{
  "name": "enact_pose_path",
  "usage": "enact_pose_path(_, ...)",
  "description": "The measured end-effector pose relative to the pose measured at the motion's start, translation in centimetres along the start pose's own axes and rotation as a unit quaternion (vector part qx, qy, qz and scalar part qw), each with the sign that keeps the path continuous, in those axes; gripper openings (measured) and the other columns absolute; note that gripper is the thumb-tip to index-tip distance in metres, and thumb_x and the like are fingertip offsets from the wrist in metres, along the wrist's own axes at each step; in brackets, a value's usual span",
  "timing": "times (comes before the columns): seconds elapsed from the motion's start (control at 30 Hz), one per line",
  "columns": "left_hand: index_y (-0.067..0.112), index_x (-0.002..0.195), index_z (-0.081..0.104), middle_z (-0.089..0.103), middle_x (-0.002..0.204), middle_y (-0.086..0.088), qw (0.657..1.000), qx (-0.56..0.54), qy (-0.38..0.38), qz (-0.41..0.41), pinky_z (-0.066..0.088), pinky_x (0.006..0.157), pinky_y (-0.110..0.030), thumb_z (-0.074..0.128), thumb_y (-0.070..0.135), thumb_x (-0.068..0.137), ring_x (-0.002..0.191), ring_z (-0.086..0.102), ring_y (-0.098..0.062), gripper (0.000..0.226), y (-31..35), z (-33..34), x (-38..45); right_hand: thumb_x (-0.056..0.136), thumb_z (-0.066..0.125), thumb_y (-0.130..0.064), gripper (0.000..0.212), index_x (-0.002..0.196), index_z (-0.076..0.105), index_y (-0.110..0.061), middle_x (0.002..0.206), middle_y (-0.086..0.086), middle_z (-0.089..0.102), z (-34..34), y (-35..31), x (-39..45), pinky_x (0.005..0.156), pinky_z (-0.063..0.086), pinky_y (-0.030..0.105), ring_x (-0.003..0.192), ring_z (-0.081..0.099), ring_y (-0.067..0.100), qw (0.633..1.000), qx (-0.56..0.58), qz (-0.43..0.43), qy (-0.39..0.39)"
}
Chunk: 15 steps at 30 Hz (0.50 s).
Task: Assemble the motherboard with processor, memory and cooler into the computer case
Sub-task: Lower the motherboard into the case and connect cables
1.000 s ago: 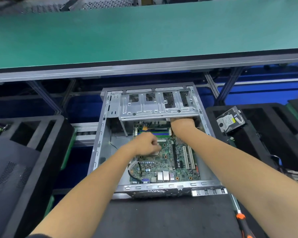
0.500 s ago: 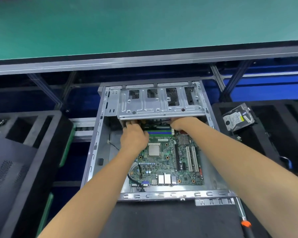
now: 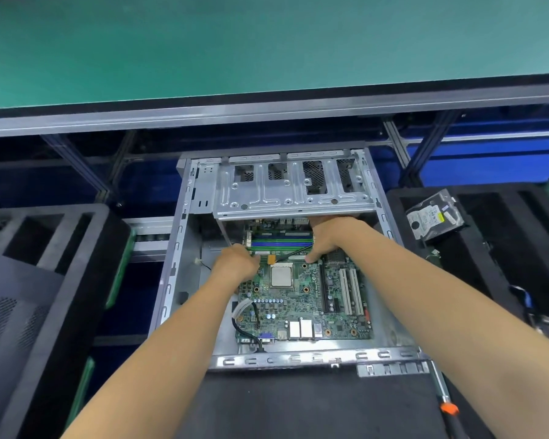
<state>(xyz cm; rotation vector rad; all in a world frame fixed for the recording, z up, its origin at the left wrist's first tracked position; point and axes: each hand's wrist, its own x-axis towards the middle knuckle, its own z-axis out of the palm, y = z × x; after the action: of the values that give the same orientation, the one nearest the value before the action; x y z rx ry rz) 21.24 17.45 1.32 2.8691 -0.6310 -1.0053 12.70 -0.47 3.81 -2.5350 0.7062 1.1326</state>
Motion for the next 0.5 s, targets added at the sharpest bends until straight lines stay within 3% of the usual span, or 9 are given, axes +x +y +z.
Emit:
enact_pose_path(0.23,0.0,0.101,0.057,0.063,0.11,-0.019,0.999,-0.033,0.007,0.01,0.051,0.067,-0.031,0.042,0.031,0.1,0.077,0.061,-0.031,0.035,0.1,-0.1,0.2,0.091,0.058,-0.053,0.079,0.151,0.028,-0.013,0.157,0.007,0.031,0.1,0.1,0.9,0.104,0.036,0.041,0.138,0.037,0.03,1.0,0.021,-0.004,0.011)
enact_pose_path(0.33,0.004,0.094,0.05,0.063,0.106,-0.02,0.999,-0.038,-0.002,0.017,0.052,0.067,-0.032,0.042,0.029,0.1,0.071,0.058,-0.031,0.027,0.2,-0.3,0.4,0.091,0.057,-0.05,0.07,0.147,0.037,-0.013,0.152,0.009,0.037,-0.2,0.2,1.2,0.093,0.038,0.038,0.13,0.042,0.029,0.999,0.04,-0.011,-0.006)
enact_pose_path(0.43,-0.001,0.108,0.051,0.062,0.1,-0.018,1.0,-0.023,-0.017,0.013,0.051,0.064,-0.031,0.041,0.027,0.101,0.073,0.06,-0.03,0.031,0.4,-0.6,0.3,0.093,0.052,-0.048,0.065,0.144,0.039,-0.01,0.148,0.01,0.042,-0.1,0.0,1.2,0.089,0.037,0.037,0.126,0.045,0.03,0.999,0.027,-0.02,-0.008)
enact_pose_path(0.5,-0.003,0.122,0.049,0.06,0.11,-0.019,1.0,-0.012,-0.028,0.006,0.053,0.067,-0.033,0.039,0.022,0.102,0.081,0.064,-0.032,0.033,0.5,-0.6,0.1,0.093,0.051,-0.049,0.067,0.146,0.036,-0.01,0.149,0.01,0.04,0.0,-0.1,1.1,0.089,0.036,0.037,0.128,0.045,0.03,0.999,0.024,-0.022,-0.002)
